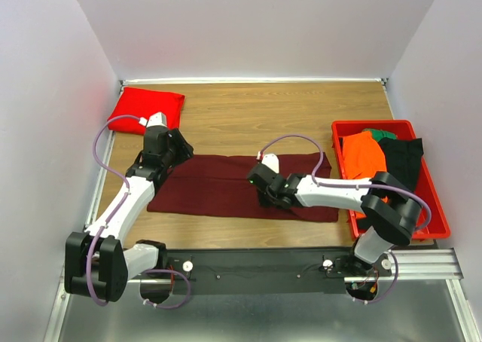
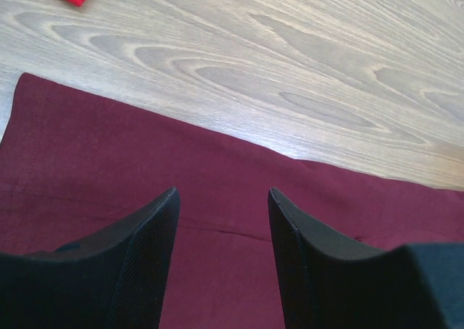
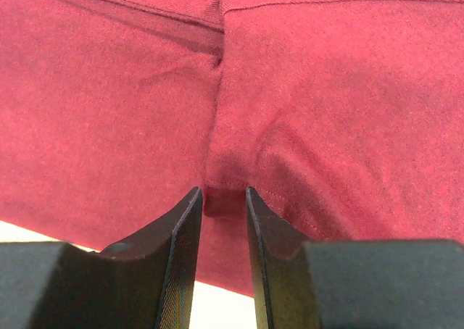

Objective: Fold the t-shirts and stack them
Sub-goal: Fold the tshirt

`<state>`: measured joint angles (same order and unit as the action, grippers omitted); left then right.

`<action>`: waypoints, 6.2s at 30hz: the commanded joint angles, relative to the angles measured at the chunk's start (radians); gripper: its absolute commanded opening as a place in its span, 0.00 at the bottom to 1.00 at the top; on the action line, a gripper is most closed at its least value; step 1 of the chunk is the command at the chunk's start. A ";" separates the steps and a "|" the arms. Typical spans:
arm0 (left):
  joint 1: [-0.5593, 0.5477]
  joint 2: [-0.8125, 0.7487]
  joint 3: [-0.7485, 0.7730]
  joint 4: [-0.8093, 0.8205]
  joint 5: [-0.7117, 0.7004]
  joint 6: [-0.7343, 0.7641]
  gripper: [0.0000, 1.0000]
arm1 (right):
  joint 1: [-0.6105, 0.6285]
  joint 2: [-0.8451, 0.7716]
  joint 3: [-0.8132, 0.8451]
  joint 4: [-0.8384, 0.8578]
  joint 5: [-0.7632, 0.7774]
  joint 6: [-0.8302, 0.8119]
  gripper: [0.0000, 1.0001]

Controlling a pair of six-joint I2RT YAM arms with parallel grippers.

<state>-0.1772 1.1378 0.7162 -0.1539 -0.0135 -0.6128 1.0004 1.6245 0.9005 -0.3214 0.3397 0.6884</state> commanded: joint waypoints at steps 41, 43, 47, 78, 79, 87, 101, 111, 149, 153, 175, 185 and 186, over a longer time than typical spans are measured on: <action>-0.050 -0.023 -0.086 0.143 0.035 -0.074 0.61 | -0.009 -0.218 -0.029 -0.087 0.125 0.128 0.57; -0.096 -0.023 -0.093 0.148 -0.012 -0.093 0.61 | -0.043 -0.281 -0.087 -0.094 0.151 0.167 0.60; -0.168 0.000 -0.103 0.148 -0.061 -0.110 0.61 | -0.130 -0.347 -0.159 -0.096 0.142 0.195 0.62; -0.406 0.088 -0.210 0.102 -0.212 -0.226 0.32 | -0.400 -0.046 -0.120 0.045 -0.028 0.148 0.61; -0.412 0.097 -0.213 0.106 -0.210 -0.228 0.30 | -0.426 -0.031 -0.114 0.048 -0.037 0.139 0.61; -0.456 0.183 -0.187 0.117 -0.203 -0.205 0.18 | -0.506 0.092 0.030 0.058 -0.090 0.066 0.61; -0.656 0.319 -0.118 0.142 -0.174 -0.258 0.03 | -0.563 0.293 0.284 0.051 -0.137 -0.041 0.61; -0.815 0.480 0.035 0.174 -0.145 -0.318 0.03 | -0.574 0.443 0.518 0.027 -0.081 -0.202 0.62; -0.757 0.456 0.120 -0.059 -0.209 -0.143 0.21 | -0.626 0.589 0.768 -0.059 -0.142 -0.219 0.66; -0.759 0.539 0.157 0.002 -0.126 -0.142 0.19 | -0.631 0.722 0.923 -0.076 -0.171 -0.277 0.66; -0.673 0.467 0.368 0.108 0.018 -0.105 0.38 | -0.634 0.780 1.399 -0.104 -0.288 -0.376 0.97; -0.574 0.266 0.188 0.076 -0.069 -0.084 0.36 | -0.577 0.367 0.777 -0.050 -0.334 -0.263 0.68; -0.584 0.266 0.177 0.074 -0.077 -0.078 0.36 | -0.565 0.351 0.737 -0.036 -0.334 -0.265 0.68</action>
<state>-0.7303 1.4109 0.9478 -0.0494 -0.0513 -0.7284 0.3855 2.0048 1.8229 -0.3824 0.0338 0.3939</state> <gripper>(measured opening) 0.363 0.698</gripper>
